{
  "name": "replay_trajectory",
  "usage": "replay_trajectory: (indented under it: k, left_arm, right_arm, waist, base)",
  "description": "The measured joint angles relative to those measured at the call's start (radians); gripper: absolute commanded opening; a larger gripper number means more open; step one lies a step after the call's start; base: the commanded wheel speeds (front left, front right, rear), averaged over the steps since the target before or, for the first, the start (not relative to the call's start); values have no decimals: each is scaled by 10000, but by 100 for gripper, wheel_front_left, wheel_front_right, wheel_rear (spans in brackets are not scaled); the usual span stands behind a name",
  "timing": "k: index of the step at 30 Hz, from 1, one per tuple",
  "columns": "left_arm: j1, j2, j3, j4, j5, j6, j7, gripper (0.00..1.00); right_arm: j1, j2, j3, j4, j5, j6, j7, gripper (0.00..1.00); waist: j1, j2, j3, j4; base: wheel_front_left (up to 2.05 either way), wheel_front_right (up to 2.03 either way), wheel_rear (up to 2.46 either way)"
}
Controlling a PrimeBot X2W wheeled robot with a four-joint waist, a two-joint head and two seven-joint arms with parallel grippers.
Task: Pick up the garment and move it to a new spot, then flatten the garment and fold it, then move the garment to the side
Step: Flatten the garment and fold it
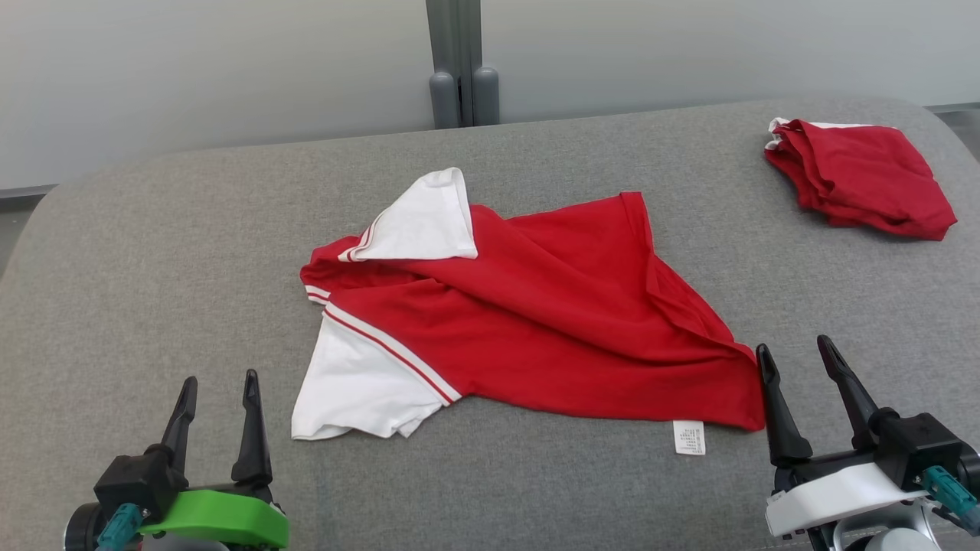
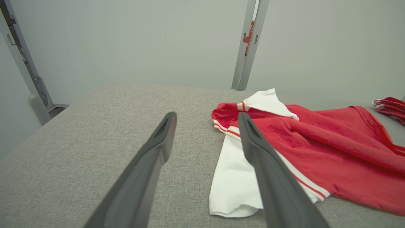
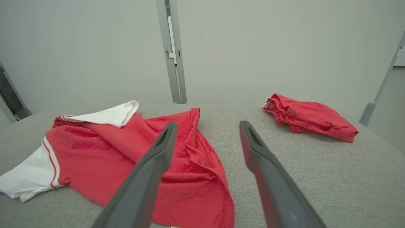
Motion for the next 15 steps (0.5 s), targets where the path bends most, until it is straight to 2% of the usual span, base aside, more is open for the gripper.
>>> replay_trajectory:
  k: [15]
  left_arm:
    - [-1, 29, -67, 82, 0, 0, 0, 100]
  right_arm:
    - [-35, 10, 100, 203, -31, 0, -2, 100]
  waist:
    - [0, 0, 12, 66]
  base:
    - [0, 0, 0]
